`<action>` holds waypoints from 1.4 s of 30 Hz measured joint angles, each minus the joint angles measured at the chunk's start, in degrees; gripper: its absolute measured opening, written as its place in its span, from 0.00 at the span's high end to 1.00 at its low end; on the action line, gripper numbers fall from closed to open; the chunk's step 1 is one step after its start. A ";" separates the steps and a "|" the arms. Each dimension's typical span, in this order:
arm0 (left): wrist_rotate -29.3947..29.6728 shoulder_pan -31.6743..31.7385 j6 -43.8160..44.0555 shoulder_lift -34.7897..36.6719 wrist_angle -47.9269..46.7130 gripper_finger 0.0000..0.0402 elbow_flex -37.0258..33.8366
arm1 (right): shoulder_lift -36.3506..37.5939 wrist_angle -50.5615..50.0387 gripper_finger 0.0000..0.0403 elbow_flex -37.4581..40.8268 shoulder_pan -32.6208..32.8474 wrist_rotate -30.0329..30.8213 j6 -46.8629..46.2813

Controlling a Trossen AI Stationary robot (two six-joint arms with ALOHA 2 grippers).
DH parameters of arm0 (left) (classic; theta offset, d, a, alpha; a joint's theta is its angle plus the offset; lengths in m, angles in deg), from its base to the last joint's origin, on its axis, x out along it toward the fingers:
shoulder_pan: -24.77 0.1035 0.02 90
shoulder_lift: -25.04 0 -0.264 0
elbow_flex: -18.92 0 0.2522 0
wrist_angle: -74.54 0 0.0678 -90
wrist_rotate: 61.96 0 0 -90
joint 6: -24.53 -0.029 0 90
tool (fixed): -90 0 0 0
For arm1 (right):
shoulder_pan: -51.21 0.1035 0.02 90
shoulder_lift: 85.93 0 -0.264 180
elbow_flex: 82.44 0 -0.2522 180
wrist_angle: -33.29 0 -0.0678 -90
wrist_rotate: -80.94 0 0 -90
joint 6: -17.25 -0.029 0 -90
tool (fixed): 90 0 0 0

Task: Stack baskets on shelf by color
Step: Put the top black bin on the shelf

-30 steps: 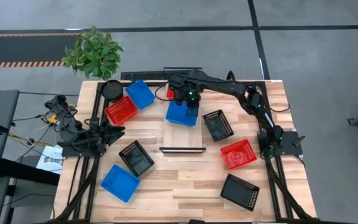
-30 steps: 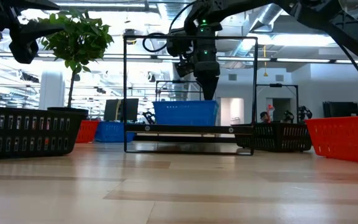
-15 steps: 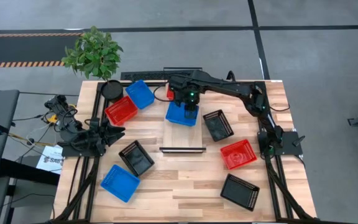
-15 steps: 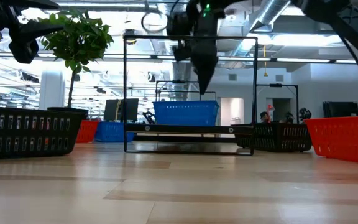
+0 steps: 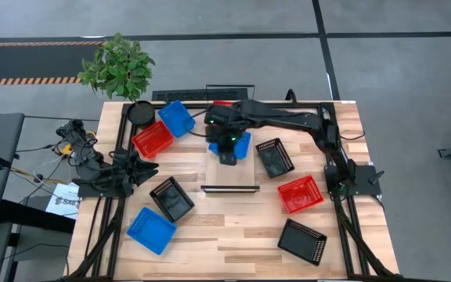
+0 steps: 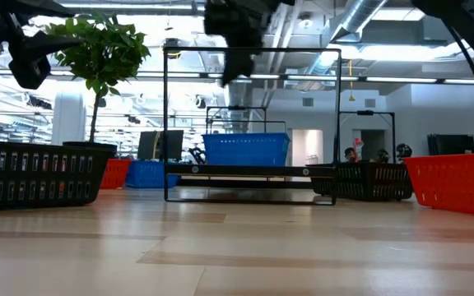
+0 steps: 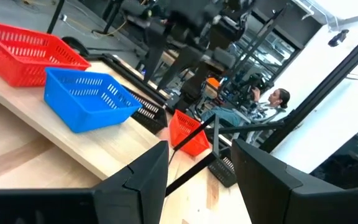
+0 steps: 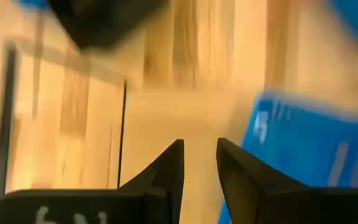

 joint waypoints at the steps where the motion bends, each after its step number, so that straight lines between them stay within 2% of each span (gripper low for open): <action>1: 0.00 -0.02 0.50 0.00 -0.40 0.58 0.02 | -0.06 2.67 0.70 0.00 0.61 0.27 0.02; 6: -0.01 -0.01 3.82 0.00 -3.93 0.58 0.01 | -1.19 13.81 0.66 0.02 4.20 7.17 -0.68; 14: 0.49 -0.02 5.42 -0.02 -5.43 0.58 0.00 | -1.20 28.41 0.51 0.02 8.42 19.39 -3.31; 17: 0.65 0.00 5.42 -0.01 -5.43 0.58 0.00 | -1.18 30.71 0.48 -0.02 9.36 22.42 -4.64; 19: 0.29 0.00 5.53 -0.02 -5.43 0.58 0.00 | -0.78 27.51 0.48 -0.02 10.06 23.61 -5.13; 22: -1.06 0.00 6.01 -0.02 -5.45 0.58 0.00 | 2.08 13.30 0.49 -1.90 11.49 30.67 -7.95; 24: -1.97 -0.01 6.01 -0.01 -5.46 0.58 0.00 | 5.27 2.51 0.50 -2.66 12.14 35.40 -12.85; 27: -2.15 0.00 5.59 -0.02 -5.47 0.58 0.00 | 8.15 -11.71 0.52 -1.42 12.24 39.32 -23.02; 30: -1.05 -0.01 5.24 -0.01 -5.48 0.58 0.00 | 10.66 -23.37 0.51 3.09 12.08 47.18 -33.47; 32: -0.60 0.00 5.20 -0.02 -5.45 0.58 0.00 | 14.76 -25.09 0.50 8.85 12.02 50.37 -39.65; 37: -1.32 0.00 5.12 -0.02 -5.45 0.58 0.00 | 26.47 -14.78 0.44 31.10 10.22 47.39 -45.60; 42: -1.51 0.00 5.34 0.00 -5.41 0.58 0.00 | 37.26 -7.04 0.42 52.76 3.97 42.98 -49.14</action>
